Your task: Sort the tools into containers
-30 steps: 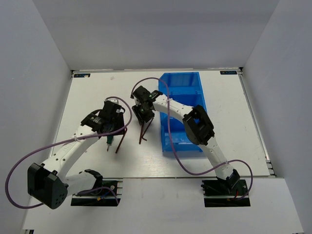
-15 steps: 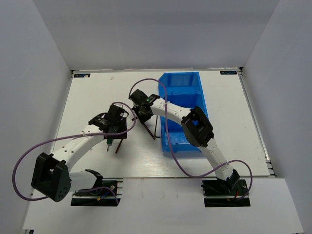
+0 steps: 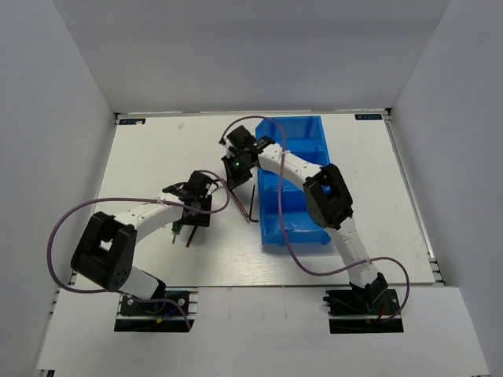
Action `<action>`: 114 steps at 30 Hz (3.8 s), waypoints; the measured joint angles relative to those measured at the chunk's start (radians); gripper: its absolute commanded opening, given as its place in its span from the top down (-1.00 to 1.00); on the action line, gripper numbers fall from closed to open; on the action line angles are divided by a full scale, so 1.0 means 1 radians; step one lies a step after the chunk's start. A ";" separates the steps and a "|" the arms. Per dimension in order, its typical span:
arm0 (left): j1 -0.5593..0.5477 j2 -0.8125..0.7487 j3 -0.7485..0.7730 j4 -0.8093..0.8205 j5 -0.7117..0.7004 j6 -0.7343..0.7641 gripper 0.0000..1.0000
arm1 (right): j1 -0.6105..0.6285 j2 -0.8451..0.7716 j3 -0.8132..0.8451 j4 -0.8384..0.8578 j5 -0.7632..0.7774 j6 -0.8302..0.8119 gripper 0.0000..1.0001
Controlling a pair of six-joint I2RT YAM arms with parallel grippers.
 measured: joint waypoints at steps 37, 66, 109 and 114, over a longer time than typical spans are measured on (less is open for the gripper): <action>-0.020 0.245 0.172 0.036 -0.050 0.017 0.63 | -0.476 -0.444 -0.312 -0.144 -0.503 -1.118 -0.81; -0.138 0.430 0.816 0.383 0.568 0.386 1.00 | -0.713 -0.712 -0.548 -0.129 -0.775 -0.916 1.00; -0.203 0.516 0.618 -0.015 0.094 -0.005 0.01 | -0.748 -0.748 -0.652 -0.059 -0.755 -0.837 0.29; -0.202 0.516 0.560 0.037 0.105 -0.030 -0.01 | -0.748 -0.752 -0.659 -0.058 -0.742 -0.829 0.29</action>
